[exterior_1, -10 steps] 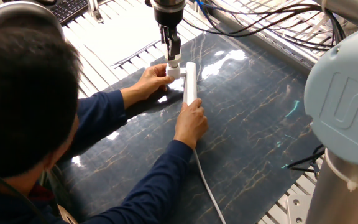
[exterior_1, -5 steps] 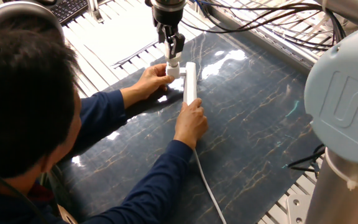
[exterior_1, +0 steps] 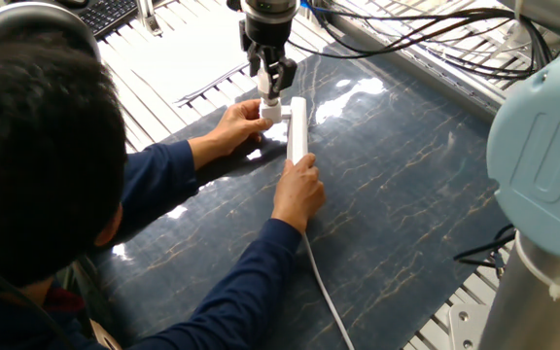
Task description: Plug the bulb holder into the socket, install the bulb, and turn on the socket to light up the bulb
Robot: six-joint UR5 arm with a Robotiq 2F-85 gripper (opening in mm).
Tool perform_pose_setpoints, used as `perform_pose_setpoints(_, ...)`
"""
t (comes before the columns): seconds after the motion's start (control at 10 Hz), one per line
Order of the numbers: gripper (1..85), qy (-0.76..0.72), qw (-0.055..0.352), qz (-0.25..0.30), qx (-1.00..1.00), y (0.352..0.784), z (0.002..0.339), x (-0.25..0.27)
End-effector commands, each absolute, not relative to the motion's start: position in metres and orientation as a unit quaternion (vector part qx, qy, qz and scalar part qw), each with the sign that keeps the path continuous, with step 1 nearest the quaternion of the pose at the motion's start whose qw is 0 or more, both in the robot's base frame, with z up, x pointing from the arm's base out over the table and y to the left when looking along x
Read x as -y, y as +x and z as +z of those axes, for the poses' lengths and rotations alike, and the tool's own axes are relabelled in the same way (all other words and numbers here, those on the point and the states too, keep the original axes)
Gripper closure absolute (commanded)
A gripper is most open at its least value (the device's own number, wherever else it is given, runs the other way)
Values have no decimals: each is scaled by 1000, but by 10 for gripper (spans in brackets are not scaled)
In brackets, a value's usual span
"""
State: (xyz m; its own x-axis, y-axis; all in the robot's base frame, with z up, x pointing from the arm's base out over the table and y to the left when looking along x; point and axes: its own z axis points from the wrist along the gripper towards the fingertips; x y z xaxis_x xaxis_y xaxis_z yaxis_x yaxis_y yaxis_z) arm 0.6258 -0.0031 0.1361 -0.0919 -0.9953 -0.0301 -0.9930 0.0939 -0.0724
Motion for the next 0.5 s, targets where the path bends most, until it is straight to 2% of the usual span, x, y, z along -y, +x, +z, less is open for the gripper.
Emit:
perform_pose_setpoints(0.0, 260, -690, 33, -8, -723, 620, 141, 15)
perform_pose_setpoints(0.4, 277, -692, 35, -15, -721, 626, 138, 20)
